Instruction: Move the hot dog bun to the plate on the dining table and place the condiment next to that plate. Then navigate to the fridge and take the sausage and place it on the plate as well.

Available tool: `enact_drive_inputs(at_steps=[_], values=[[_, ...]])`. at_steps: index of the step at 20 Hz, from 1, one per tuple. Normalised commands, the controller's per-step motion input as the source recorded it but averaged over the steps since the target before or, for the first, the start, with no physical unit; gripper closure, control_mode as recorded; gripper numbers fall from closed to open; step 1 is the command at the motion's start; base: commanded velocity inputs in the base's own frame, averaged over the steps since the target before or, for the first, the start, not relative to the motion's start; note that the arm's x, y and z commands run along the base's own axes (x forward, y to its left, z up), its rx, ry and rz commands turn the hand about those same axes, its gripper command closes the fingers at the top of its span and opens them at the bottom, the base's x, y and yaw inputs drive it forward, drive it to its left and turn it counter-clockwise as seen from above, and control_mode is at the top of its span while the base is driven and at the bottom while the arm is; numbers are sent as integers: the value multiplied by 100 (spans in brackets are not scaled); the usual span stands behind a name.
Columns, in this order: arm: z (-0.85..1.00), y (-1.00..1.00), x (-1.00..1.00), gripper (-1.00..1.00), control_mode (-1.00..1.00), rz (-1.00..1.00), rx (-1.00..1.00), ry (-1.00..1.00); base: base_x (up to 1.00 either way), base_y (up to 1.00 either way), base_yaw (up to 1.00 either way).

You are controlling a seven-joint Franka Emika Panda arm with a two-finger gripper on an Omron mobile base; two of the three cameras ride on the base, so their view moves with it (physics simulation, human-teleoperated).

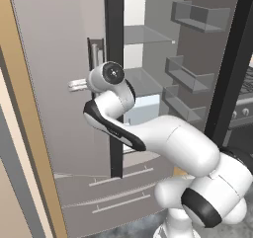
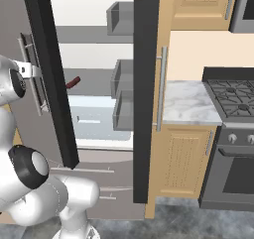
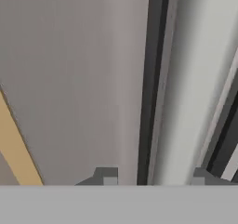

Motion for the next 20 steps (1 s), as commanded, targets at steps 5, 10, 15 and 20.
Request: enact_drive_inputs(at_steps=[5,10,15,20], values=[[14,100,-99,100,-100,11,0,8,0,0,0],[5,100,-99,100,-100,14,0,12,0,0,0],[1,100,-92,-100,-100,16,0,13,0,0,0],[0,48,-93,-100,-100,16,0,2,0,0,0]])
